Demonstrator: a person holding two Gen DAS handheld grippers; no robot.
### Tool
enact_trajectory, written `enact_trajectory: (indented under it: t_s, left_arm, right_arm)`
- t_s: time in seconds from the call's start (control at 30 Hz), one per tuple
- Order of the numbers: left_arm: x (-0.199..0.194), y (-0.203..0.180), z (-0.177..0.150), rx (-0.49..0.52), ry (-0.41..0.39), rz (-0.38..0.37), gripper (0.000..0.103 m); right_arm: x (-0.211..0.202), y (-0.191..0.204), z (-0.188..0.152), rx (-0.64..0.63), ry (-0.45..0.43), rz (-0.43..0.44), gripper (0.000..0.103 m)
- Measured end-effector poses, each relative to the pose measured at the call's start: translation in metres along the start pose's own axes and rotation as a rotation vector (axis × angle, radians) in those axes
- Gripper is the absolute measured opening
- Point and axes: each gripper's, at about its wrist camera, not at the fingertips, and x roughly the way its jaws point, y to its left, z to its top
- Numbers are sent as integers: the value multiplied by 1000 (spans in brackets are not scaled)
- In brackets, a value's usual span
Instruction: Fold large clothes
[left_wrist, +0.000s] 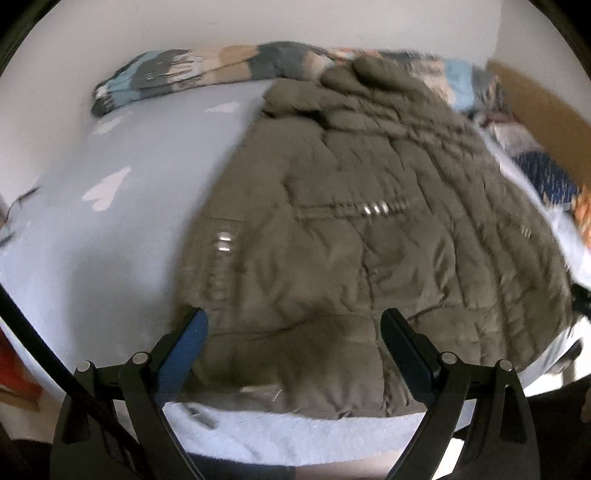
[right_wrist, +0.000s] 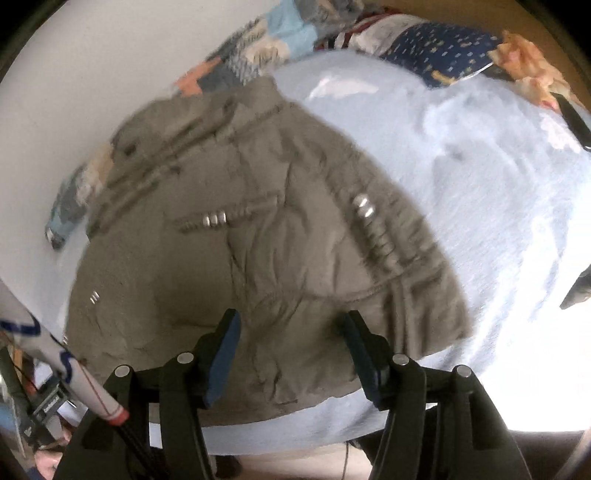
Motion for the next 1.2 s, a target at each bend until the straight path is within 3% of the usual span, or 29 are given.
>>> enact_trajectory:
  t_s: [0.23,0.4,0.73,0.93,1.2]
  left_arm:
    - [-21,85,-4,-318,-5,4,95]
    - [0,114,-14,-479,76,-53,95]
    - [20,92,-25,-470,139,-136,95]
    - [23,75,-24,-419,147,-139,95]
    - [29,73,-23,-423,153,-128,95]
  right_arm:
    - [-37,-51,14,192,-151,-25,65]
    - [-33,-81,16,343,-125,2,69]
    - [-20,-100,8,447,-80,50,73]
    - [-16,-108,8,477,-67,74,73]
    - [-12,-114,13,501,-75,67,75]
